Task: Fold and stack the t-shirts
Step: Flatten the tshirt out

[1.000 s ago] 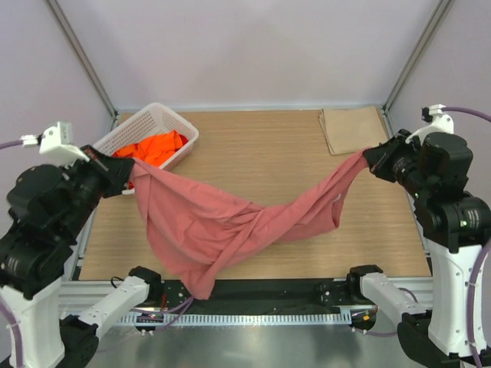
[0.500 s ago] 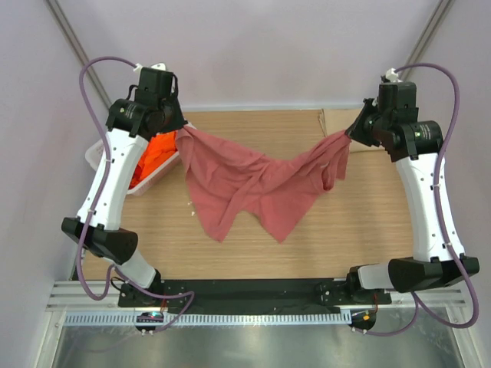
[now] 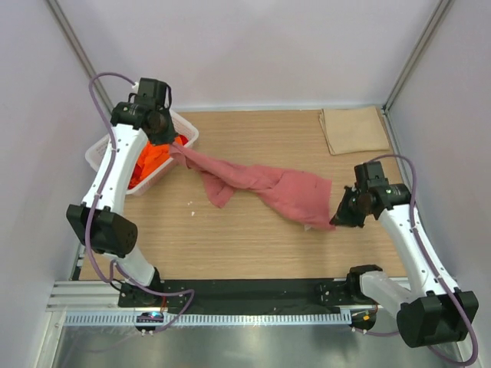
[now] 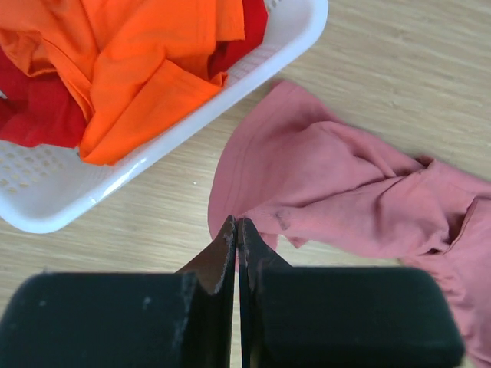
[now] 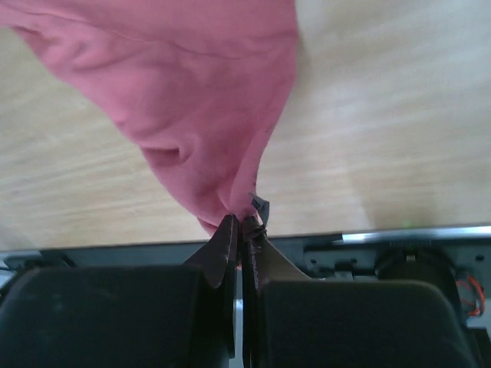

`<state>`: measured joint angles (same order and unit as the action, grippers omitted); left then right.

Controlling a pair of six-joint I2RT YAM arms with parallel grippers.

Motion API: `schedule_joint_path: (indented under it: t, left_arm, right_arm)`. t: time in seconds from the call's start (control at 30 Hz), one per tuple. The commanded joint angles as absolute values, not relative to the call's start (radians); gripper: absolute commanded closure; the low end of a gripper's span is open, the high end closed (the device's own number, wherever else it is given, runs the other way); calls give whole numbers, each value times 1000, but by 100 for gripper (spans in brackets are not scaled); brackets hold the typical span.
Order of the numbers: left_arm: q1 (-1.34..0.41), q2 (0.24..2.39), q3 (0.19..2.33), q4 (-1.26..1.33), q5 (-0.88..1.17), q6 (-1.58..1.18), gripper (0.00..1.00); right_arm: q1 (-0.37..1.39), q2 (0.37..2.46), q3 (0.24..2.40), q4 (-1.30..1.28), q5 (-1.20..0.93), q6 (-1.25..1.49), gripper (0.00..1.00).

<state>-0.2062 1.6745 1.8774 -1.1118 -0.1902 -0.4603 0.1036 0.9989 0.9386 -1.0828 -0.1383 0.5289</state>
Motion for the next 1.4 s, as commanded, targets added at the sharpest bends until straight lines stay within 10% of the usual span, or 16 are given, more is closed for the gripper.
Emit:
schedule_joint_path:
  t: [0.0,0.23,0.37,0.43,0.7,0.9,1.37]
  left_arm:
    - [-209,1677,1884,-1055,-115,-423,100]
    - [-215,1876,2068,-1045,-6,-455,100]
    - [-218,1939,2166,-1026,64,-482,100]
    - [-221,1954,2186,-1011,84,-491,100]
    - [-241,1962,2158,-962,118,-509,100]
    - [-241,1960,2135,-960,140,-506,100]
    - [-242,1983,2158,-966,147,-492,100]
  right_arm:
    - [107,950,867,-1159,-219,560,98]
    - [107,1035,812,-1088,-285,572,88]
    - [106,1075,875,-1046,-270,563,35]
    - [98,1144,923,-1023,-219,557,26]
    - [-21,1515,1141,-792,-146,535,27]
    - [-71,1781,1296,-755,-127,479,52]
    - [-63,1925,1327,-730,-141,456,50]
